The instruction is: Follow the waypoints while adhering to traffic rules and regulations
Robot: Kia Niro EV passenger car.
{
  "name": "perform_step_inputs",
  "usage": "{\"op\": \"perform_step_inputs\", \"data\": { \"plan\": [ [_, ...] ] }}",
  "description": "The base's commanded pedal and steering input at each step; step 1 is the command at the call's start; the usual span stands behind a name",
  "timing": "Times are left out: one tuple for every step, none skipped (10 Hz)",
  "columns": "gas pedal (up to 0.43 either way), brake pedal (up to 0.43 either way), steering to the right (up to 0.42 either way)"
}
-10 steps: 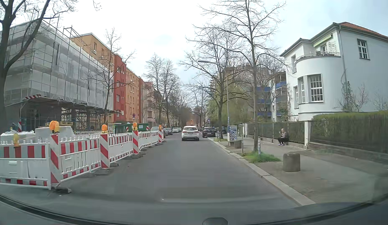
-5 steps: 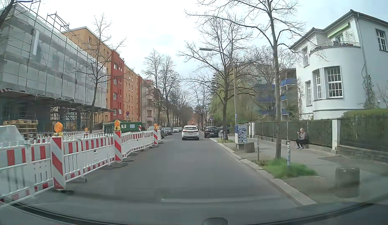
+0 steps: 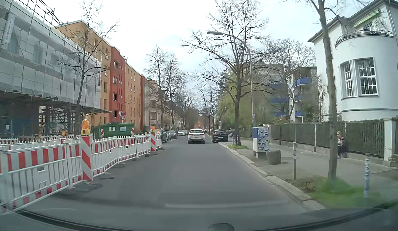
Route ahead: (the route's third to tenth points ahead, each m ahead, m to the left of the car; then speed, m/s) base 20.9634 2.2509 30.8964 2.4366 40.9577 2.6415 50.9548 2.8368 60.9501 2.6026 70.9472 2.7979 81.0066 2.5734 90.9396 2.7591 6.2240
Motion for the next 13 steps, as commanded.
{"op": "perform_step_inputs", "data": {
  "plan": [
    [0.067, 0.000, -0.011],
    [0.067, 0.000, -0.011],
    [0.067, 0.000, -0.011],
    [0.067, 0.000, -0.011],
    [0.067, 0.000, -0.011],
    [0.059, 0.000, -0.011],
    [0.047, 0.000, -0.011],
    [0.047, 0.000, -0.011],
    [0.039, 0.000, -0.011],
    [0.039, 0.000, -0.011],
    [0.039, 0.000, -0.011],
    [0.039, 0.000, -0.011],
    [0.039, 0.000, -0.011]
  ]
}}
